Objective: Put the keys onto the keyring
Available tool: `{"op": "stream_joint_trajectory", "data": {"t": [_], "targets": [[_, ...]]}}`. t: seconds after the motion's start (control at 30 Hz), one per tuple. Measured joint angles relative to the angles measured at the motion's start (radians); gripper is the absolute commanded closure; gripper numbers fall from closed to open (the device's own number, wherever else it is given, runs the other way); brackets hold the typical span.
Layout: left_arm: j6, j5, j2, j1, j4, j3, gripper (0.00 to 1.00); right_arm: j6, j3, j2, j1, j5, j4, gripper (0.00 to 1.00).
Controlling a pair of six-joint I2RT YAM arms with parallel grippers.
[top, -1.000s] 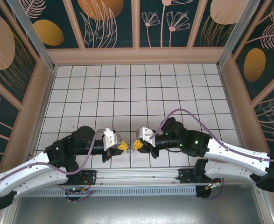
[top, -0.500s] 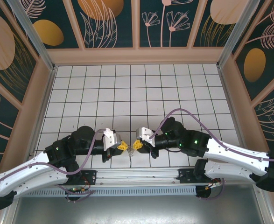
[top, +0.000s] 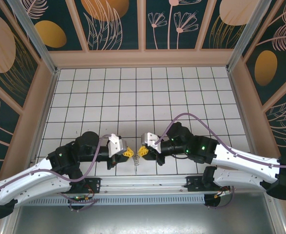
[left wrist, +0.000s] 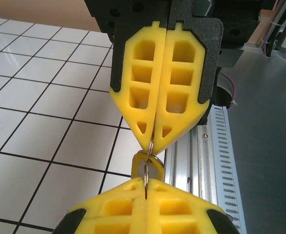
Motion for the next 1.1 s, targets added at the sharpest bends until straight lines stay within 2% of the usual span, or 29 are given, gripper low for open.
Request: {"op": "stream_joint_trajectory", "data": {"t": [0.17, 1.1], "targets": [[-0.001, -0.002, 0.026, 0.000, 0.018, 0.000, 1.00, 0.000, 0.000, 0.000, 0.003, -0.009, 0.050, 1.00], [-0.035, -0.030, 0.034, 0.000, 0.167, -0.003, 1.00, 0.007, -0.036, -0.069, 0.003, -0.002, 0.072, 1.00]]}}
